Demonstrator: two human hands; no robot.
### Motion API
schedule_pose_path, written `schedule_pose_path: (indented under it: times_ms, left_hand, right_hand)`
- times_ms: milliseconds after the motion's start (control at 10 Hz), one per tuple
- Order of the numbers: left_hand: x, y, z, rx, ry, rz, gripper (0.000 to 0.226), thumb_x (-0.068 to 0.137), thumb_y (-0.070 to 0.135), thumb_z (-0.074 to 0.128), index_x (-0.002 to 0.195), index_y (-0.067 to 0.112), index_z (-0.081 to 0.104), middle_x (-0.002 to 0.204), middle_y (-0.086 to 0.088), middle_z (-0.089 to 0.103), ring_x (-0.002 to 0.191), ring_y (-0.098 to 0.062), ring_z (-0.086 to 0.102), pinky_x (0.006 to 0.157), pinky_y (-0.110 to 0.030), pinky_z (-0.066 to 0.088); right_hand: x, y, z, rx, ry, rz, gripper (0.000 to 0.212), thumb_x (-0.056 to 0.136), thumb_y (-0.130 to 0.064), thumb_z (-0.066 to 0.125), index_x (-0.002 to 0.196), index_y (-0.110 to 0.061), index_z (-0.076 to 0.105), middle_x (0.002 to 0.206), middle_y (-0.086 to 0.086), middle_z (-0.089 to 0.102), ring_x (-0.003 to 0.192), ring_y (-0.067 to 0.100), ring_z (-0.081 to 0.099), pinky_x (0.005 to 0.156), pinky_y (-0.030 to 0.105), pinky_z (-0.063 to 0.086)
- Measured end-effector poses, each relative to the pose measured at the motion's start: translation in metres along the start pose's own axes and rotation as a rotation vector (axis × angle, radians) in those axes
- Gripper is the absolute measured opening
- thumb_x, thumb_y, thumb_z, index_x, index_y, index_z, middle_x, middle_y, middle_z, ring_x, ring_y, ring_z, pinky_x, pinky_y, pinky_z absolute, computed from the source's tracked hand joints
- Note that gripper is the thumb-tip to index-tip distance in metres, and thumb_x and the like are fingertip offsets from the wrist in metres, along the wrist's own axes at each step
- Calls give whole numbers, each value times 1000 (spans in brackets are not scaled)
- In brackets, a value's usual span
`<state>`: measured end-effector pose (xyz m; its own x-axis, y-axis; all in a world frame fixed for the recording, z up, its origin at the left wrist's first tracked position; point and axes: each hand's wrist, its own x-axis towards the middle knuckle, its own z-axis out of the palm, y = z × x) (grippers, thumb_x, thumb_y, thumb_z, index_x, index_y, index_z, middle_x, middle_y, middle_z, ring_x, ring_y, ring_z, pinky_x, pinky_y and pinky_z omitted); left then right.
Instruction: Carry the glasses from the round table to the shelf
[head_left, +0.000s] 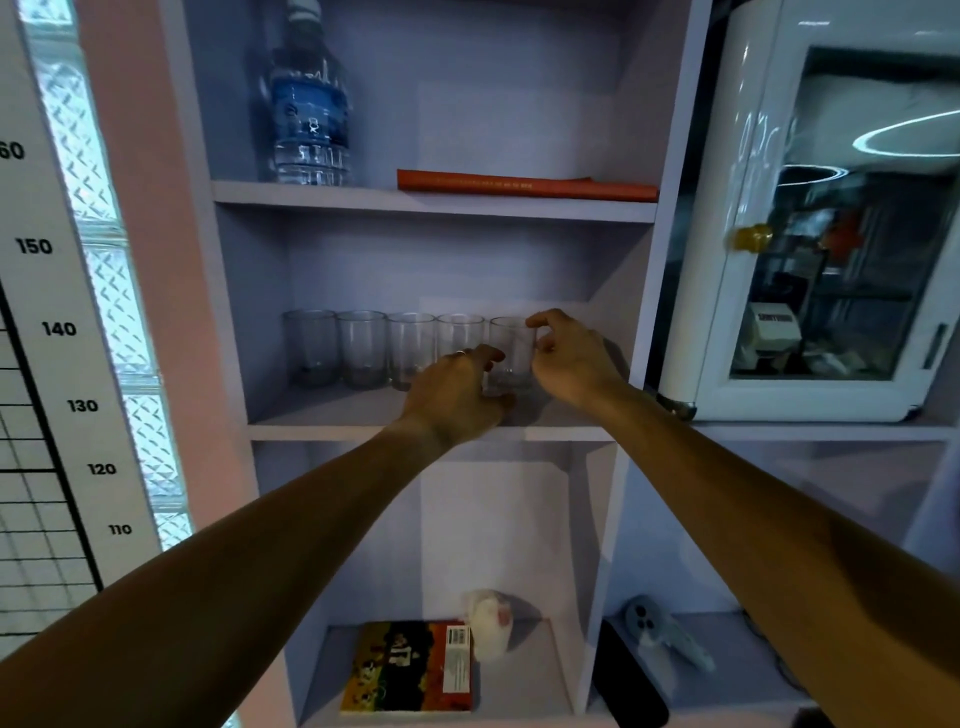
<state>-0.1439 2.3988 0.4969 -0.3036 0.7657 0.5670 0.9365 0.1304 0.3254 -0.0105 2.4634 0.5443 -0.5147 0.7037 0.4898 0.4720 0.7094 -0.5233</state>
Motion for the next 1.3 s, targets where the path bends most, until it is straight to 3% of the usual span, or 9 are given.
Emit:
schedule_pose_path:
  times_ms: [100, 200, 400, 500, 600, 700, 800, 1200, 1300]
  left_hand:
    - [-1, -3, -1, 11, -8, -13, 53, 87, 39, 67, 135, 22, 52, 129, -1, 65, 113, -23, 64, 92, -33, 51]
    - [-2, -5, -2, 2, -29, -10, 53, 87, 37, 67, 136, 21, 52, 130, -2, 65, 114, -24, 64, 94, -36, 52]
    - [-8, -22, -14, -69, 17, 17, 53, 85, 33, 71, 133, 20, 55, 126, -4, 64, 113, -25, 61, 95, -36, 52]
    - [-11, -54, -31, 107, 202, 47, 56, 83, 37, 70, 135, 25, 51, 137, -6, 53, 128, -30, 45, 106, -45, 38]
    - [-14, -77, -40, 256, 272, 0, 65, 84, 50, 64, 143, 36, 41, 153, -8, 33, 142, -38, 25, 112, -57, 24]
    - [-19, -97, -44, 323, 195, -94, 80, 82, 73, 48, 152, 45, 19, 165, -7, 0, 148, -45, -12, 112, -69, -1]
    - [-21, -100, -45, 365, 160, -100, 87, 78, 80, 38, 153, 44, 13, 165, -9, -5, 146, -45, -19, 110, -70, -8]
    - [-25, -103, -53, 330, 73, -94, 90, 80, 78, 44, 153, 45, 2, 164, -9, -13, 145, -47, -23, 110, -71, -8]
    - [-47, -110, -56, 257, 169, -6, 79, 87, 69, 42, 154, 37, 13, 164, -11, 3, 149, -42, -2, 116, -66, 8]
  right_hand:
    - [1, -3, 5, -11, -17, -18, 38, 100, -13, 52, 137, -16, 49, 132, 10, 61, 100, 22, 61, 95, 32, 49]
    - [2, -5, 8, -4, -23, -27, 39, 99, -14, 54, 137, -13, 50, 134, 11, 60, 114, 28, 61, 101, 37, 47]
    - [6, 3, 18, 82, 3, -17, 49, 93, -8, 60, 139, -18, 48, 137, 11, 55, 121, 32, 57, 101, 40, 50]
    - [6, 8, 32, -59, 93, -153, 56, 91, -20, 62, 143, -26, 44, 151, 10, 39, 134, 36, 44, 108, 49, 44]
    - [9, 8, 46, -250, 62, -257, 61, 94, -35, 57, 150, -32, 33, 163, 8, 20, 148, 37, 20, 118, 55, 25]
    - [12, 6, 69, -397, 17, -292, 69, 96, -50, 47, 156, -37, 13, 166, 9, -5, 151, 39, -8, 118, 60, 3]
    - [15, 4, 81, -395, 16, -272, 73, 96, -52, 45, 156, -38, 6, 165, 10, -12, 149, 40, -15, 117, 60, 0]
    - [9, -14, 70, -373, -23, -183, 74, 94, -49, 53, 155, -40, 12, 166, 6, -9, 149, 42, -12, 118, 64, 5]
    - [-18, -11, 67, -326, 63, -159, 69, 96, -47, 49, 155, -36, 15, 166, 6, -2, 150, 41, -5, 119, 61, 7]
